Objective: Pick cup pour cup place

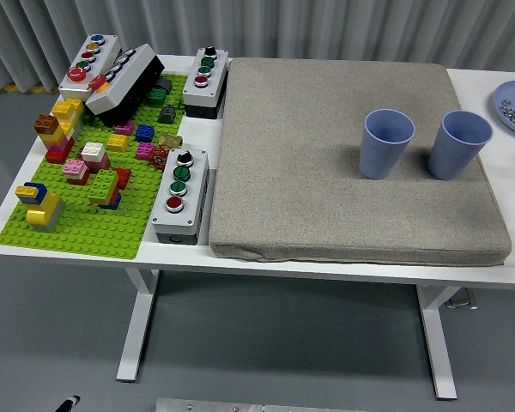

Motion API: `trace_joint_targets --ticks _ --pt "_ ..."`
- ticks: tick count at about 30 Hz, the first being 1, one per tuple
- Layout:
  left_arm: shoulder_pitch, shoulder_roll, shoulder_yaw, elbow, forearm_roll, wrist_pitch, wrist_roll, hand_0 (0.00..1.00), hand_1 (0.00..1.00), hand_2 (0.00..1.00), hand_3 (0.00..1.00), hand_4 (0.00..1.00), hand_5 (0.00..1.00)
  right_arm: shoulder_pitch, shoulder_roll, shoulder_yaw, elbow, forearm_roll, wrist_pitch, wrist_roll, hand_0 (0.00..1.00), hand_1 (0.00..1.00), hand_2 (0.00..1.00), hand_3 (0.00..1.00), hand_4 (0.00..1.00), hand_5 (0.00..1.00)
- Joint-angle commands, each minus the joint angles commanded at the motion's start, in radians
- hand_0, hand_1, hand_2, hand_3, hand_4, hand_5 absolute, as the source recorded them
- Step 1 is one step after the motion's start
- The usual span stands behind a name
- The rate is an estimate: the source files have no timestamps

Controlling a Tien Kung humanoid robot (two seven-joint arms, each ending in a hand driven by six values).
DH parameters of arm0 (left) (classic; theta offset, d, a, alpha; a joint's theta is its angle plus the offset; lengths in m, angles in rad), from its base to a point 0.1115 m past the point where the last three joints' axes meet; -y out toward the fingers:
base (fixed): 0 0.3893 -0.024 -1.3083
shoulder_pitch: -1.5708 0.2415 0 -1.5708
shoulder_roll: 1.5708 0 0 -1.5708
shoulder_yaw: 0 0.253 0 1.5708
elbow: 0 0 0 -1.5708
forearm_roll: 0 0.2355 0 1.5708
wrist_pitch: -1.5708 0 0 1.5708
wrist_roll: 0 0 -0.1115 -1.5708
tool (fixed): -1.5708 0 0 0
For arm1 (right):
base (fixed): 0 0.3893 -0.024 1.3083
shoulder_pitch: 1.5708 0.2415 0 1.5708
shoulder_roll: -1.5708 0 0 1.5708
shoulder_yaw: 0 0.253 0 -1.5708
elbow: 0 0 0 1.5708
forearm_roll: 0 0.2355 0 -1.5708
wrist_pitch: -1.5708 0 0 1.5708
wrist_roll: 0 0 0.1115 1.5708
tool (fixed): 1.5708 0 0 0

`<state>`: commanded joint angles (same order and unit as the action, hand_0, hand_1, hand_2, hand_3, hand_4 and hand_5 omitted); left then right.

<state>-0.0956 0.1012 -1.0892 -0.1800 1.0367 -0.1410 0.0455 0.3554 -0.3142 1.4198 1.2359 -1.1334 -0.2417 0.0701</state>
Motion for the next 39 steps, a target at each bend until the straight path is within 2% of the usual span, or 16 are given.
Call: trace_joint_targets --ticks 1,5,7,8,13,14,23,29,39 --pt "0.0 0.0 0.0 0.0 0.0 0.0 0.0 0.865 0.82 0.894 0.793 0.648 0.998 -0.003 0.0 0.001 0.0 -0.003 0.003 0.0 0.874 0.814 0.823 0.887 0.902 0.422" --pt "-0.001 0.0 0.001 0.0 0.001 -0.001 -0.001 0.865 0.82 0.894 0.793 0.648 0.998 -0.021 0.001 0.019 -0.007 -0.032 0.042 -0.009 0.874 0.814 0.823 0.887 0.902 0.422" --pt "-0.002 -0.001 0.003 0.0 0.0 -0.001 -0.001 0.865 0.82 0.894 0.793 0.648 0.998 -0.033 0.001 0.031 -0.011 -0.053 0.082 -0.022 0.874 0.814 0.823 0.887 0.902 0.422" --pt "-0.002 -0.001 0.003 0.0 0.0 -0.001 -0.002 0.863 0.82 0.896 0.793 0.648 0.998 -0.034 0.001 0.033 -0.011 -0.055 0.086 -0.024 0.896 0.881 0.974 0.998 0.908 0.216" --pt "-0.003 -0.002 0.002 0.0 0.003 -0.001 -0.003 0.863 0.82 0.896 0.793 0.648 0.998 -0.049 0.007 0.03 -0.025 -0.079 0.122 -0.043 0.896 0.881 0.974 0.998 0.908 0.216" --pt "-0.003 -0.003 0.002 0.0 0.003 -0.001 -0.003 0.864 0.82 0.894 0.792 0.647 0.998 -0.052 0.011 0.029 -0.033 -0.082 0.13 -0.046 0.903 0.896 0.998 0.998 0.897 0.18" --pt "-0.006 -0.007 0.014 0.0 -0.003 -0.003 -0.005 0.864 0.817 0.895 0.792 0.646 0.998 -0.08 0.03 0.034 -0.064 -0.077 0.177 -0.055 0.908 0.905 0.998 0.998 0.897 0.185" --pt "-0.007 -0.008 0.022 0.0 -0.006 -0.004 -0.004 0.863 0.818 0.894 0.792 0.646 0.998 -0.081 0.038 0.033 -0.091 -0.054 0.178 -0.044 0.906 0.906 0.998 0.998 0.892 0.166" --pt "-0.011 -0.007 0.035 0.0 -0.014 -0.005 -0.004 0.862 0.815 0.891 0.791 0.645 0.998 -0.061 0.057 -0.003 -0.186 0.008 0.159 0.0 0.896 0.899 0.998 0.998 0.878 0.15"
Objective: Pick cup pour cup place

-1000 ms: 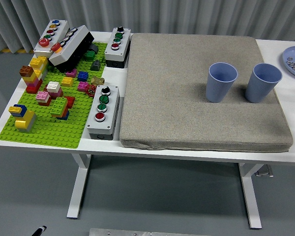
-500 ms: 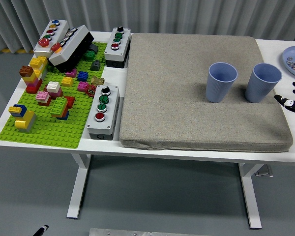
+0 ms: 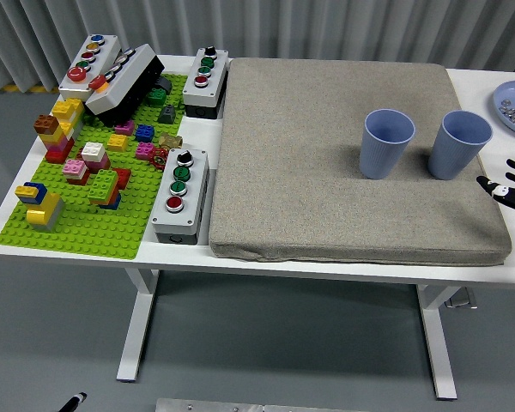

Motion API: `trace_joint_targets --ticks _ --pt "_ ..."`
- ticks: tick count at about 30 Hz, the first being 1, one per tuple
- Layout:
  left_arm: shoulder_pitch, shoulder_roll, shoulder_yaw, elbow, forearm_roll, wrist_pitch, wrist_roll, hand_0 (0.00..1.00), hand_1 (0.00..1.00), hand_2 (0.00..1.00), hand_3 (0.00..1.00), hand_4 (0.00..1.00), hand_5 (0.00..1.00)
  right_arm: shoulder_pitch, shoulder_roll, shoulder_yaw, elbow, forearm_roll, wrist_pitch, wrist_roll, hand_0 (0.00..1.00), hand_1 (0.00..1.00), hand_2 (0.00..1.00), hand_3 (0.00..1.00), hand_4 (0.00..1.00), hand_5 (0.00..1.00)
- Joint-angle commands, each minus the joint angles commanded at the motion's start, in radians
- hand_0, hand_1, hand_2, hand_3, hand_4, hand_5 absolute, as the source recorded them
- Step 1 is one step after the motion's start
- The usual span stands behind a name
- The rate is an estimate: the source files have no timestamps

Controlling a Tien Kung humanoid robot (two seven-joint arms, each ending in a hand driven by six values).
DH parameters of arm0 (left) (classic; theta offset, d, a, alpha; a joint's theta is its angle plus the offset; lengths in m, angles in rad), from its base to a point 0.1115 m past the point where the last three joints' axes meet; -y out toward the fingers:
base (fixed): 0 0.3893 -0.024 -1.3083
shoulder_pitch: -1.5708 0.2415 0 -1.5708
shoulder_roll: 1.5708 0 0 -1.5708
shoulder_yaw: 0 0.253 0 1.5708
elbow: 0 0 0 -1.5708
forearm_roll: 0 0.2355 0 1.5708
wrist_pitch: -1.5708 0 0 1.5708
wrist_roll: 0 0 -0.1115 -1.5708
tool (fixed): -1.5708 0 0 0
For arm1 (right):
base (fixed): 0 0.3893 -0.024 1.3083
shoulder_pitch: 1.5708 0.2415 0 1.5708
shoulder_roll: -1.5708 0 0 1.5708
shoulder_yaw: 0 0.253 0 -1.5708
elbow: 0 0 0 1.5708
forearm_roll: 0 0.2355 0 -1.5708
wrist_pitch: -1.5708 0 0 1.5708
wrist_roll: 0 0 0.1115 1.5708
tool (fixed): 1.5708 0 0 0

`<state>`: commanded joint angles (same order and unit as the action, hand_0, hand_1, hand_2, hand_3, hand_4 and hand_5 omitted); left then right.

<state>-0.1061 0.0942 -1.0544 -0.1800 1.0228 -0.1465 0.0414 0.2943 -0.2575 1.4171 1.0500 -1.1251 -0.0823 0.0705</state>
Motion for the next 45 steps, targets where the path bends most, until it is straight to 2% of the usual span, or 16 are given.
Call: trace_joint_targets --ticks 10,19,45 --pt "0.003 0.002 0.012 0.0 -0.006 -0.001 0.0 0.861 0.814 0.888 0.791 0.645 0.998 0.038 0.017 -0.037 -0.065 0.021 0.007 0.009 0.899 0.899 0.998 0.998 0.877 0.152" --pt "0.0 0.003 0.019 0.0 -0.008 -0.001 0.0 0.859 0.813 0.887 0.79 0.645 0.998 0.072 0.016 -0.054 -0.105 0.031 0.01 0.013 0.902 0.897 0.998 0.998 0.873 0.165" --pt "-0.012 0.005 0.034 0.0 -0.016 -0.001 -0.004 0.858 0.812 0.886 0.787 0.647 0.998 0.146 0.034 -0.08 -0.162 0.043 0.029 0.02 0.903 0.894 0.991 0.998 0.871 0.172"
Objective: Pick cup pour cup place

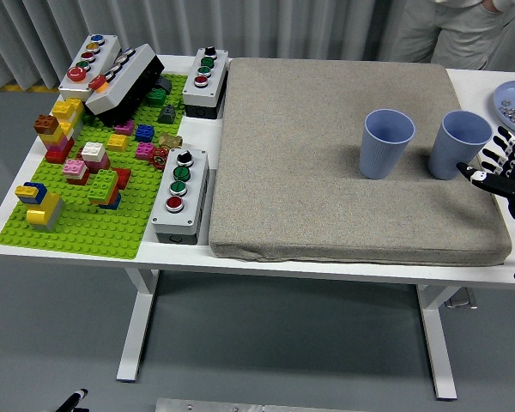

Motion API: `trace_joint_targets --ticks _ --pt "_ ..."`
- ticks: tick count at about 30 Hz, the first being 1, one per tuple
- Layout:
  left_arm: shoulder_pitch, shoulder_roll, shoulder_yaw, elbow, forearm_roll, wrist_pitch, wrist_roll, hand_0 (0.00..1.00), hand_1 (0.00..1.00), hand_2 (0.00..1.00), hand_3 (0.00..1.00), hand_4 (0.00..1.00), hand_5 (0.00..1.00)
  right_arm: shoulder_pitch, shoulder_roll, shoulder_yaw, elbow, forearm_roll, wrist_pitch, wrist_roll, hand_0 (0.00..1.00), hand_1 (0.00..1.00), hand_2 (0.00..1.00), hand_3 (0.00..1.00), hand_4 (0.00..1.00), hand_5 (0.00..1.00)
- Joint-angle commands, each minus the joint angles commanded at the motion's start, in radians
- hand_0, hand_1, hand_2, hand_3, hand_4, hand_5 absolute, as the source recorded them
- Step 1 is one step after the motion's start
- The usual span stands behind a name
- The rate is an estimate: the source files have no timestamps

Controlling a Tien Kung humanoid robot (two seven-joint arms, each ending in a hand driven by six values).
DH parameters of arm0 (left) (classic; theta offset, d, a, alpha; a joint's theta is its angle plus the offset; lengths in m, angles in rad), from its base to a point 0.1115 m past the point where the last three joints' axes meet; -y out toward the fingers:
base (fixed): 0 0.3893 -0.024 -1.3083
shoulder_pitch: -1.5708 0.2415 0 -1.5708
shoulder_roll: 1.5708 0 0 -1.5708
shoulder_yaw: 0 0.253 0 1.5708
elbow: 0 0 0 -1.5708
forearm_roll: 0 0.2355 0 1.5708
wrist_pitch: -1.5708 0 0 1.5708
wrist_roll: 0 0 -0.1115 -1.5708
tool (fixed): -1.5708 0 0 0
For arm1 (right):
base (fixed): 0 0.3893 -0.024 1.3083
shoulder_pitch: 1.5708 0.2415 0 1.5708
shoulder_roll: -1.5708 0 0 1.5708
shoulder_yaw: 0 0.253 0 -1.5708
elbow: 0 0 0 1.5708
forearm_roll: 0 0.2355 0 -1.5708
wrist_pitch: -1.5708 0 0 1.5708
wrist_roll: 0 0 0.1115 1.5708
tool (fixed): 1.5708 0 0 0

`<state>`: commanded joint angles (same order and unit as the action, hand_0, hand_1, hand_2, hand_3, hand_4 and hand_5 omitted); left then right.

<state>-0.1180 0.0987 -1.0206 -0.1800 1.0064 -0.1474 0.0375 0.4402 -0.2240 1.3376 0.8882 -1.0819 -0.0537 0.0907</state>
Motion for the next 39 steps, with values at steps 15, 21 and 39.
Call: trace_joint_targets --ticks 15,21,39 --pt "-0.004 0.0 0.003 0.0 0.0 0.0 0.0 0.858 0.811 0.886 0.787 0.649 0.998 0.023 0.005 -0.012 -0.033 0.013 0.007 0.006 0.903 0.894 0.986 0.998 0.87 0.177" --pt "-0.006 0.0 0.004 0.0 0.001 0.0 0.0 0.858 0.813 0.887 0.787 0.649 0.998 0.029 0.004 -0.013 -0.037 0.015 0.009 0.006 0.903 0.894 0.986 0.998 0.87 0.177" --pt "-0.016 0.0 0.017 0.0 0.001 0.0 -0.002 0.857 0.813 0.888 0.787 0.649 0.998 0.054 0.02 -0.015 -0.062 0.024 0.016 0.015 0.903 0.89 0.977 0.998 0.868 0.181"
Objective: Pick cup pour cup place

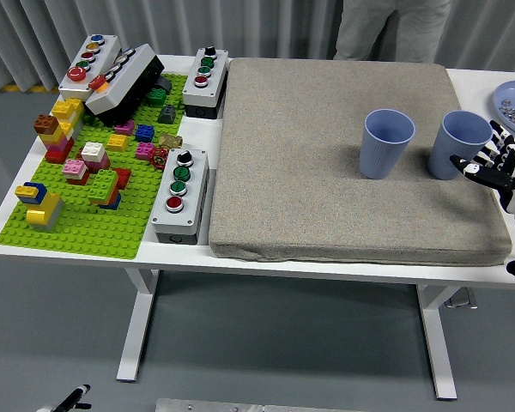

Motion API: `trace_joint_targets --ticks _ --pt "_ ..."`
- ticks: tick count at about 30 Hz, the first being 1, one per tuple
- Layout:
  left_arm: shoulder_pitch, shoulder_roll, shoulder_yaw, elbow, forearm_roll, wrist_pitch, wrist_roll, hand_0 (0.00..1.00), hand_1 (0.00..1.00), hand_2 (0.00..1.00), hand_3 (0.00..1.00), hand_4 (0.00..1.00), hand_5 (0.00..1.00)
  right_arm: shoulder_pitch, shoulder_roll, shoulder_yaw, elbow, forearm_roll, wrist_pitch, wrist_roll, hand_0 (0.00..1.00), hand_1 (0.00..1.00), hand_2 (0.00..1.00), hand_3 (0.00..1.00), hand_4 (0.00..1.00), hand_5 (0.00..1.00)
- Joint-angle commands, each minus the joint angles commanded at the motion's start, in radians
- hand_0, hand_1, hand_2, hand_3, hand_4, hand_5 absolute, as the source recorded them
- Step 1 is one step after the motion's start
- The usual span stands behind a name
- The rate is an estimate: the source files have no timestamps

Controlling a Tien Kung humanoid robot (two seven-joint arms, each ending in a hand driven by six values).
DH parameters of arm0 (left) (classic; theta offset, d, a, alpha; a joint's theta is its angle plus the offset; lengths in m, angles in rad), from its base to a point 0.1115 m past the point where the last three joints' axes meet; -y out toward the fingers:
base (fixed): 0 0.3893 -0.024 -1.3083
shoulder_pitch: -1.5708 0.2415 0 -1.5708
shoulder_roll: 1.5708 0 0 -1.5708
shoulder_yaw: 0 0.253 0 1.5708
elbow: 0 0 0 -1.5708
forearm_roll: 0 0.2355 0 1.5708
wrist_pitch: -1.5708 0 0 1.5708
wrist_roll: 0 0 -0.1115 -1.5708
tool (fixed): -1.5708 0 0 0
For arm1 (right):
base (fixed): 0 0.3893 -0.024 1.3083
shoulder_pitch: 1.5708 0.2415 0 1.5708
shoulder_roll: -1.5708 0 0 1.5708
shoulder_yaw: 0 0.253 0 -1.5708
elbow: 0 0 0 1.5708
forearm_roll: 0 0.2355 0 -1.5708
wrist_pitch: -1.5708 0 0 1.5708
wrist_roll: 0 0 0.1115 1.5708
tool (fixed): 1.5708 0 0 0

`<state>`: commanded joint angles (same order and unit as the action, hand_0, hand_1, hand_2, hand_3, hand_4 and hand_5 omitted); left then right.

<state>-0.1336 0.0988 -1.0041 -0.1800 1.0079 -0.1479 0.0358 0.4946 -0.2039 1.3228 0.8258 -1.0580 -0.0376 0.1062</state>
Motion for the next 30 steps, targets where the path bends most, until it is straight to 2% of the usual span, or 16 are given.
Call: trace_joint_targets --ticks 30 --pt "-0.024 -0.005 0.015 0.0 0.006 -0.001 -0.001 0.858 0.816 0.891 0.789 0.648 0.998 0.046 0.017 -0.005 -0.046 0.017 0.012 0.016 0.903 0.888 0.978 0.998 0.866 0.189"
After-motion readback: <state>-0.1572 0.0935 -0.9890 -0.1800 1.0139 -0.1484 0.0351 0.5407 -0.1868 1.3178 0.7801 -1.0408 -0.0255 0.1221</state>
